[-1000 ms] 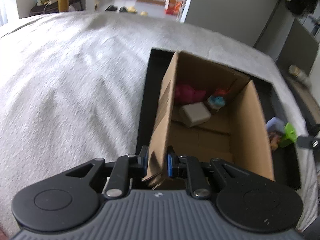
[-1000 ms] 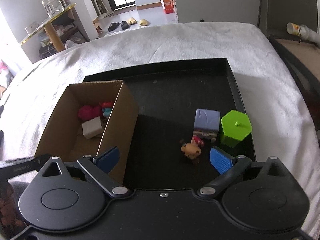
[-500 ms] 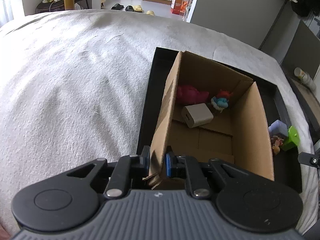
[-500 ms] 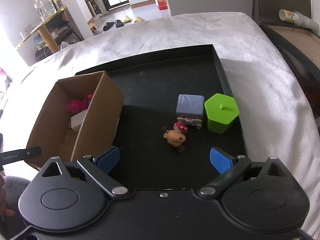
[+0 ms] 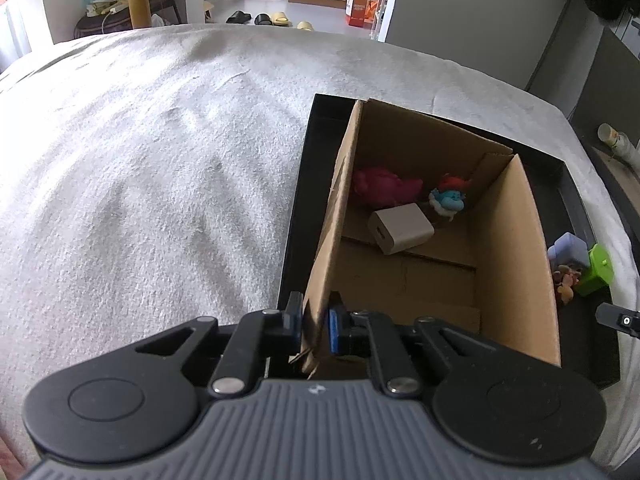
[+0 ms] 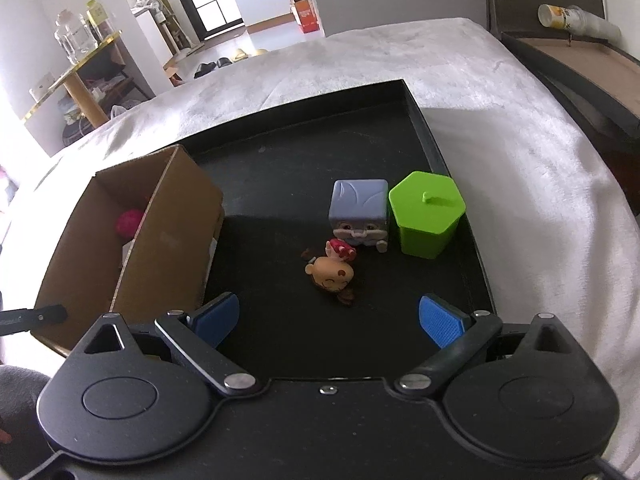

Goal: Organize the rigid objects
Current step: 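Move the right gripper back to the tray toward the brown-haired doll, then grasp the brown-haired doll figure with the right gripper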

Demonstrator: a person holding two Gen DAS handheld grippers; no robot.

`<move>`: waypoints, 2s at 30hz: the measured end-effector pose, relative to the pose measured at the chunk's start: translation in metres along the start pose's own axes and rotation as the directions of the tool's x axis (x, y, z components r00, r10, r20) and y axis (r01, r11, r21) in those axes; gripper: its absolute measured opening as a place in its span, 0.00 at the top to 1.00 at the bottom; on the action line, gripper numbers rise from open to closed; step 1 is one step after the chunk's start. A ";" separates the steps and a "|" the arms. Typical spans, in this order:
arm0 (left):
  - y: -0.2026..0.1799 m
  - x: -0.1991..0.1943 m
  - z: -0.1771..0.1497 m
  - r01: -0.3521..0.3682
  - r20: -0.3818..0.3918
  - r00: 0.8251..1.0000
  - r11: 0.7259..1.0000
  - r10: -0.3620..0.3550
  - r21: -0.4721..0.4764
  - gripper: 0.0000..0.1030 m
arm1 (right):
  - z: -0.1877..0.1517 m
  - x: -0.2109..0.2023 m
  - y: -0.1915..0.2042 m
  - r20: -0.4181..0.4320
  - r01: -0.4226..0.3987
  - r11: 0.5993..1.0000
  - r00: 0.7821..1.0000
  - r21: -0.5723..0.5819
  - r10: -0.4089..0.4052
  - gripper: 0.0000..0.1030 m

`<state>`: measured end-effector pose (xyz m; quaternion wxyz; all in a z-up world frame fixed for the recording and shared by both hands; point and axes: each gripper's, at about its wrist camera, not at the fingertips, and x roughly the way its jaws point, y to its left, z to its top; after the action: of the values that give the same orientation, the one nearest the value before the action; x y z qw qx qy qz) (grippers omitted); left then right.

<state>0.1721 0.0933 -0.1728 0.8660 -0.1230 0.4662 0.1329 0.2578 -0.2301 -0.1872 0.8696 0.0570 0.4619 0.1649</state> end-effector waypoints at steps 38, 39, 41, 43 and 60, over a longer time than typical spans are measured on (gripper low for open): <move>0.005 0.002 0.000 0.030 -0.001 1.000 0.999 -0.030 -0.013 0.88 | 0.001 0.031 0.033 0.010 0.113 0.978 0.994 -0.174 -0.113 0.77; 0.005 0.002 0.001 0.029 -0.002 1.000 1.000 -0.029 -0.012 0.88 | 0.002 0.029 0.035 0.014 0.108 0.978 0.994 -0.177 -0.108 0.86; 0.005 0.002 0.000 0.030 -0.002 1.000 0.999 -0.030 -0.010 0.89 | 0.004 0.023 0.037 0.015 0.103 0.978 0.995 -0.182 -0.102 0.87; 0.005 0.002 0.000 0.032 -0.002 0.999 0.999 -0.032 -0.012 0.88 | 0.005 0.020 0.038 0.013 0.103 0.976 0.995 -0.192 -0.102 0.87; 0.005 0.001 0.000 0.040 0.000 0.999 0.999 -0.040 -0.018 0.88 | 0.015 -0.004 0.050 0.053 0.069 0.971 0.997 -0.227 -0.058 0.87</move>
<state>0.1710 0.0985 -0.1739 0.8673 -0.1397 0.4625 0.1198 0.2561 -0.1839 -0.1626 0.8856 -0.0547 0.4213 0.1877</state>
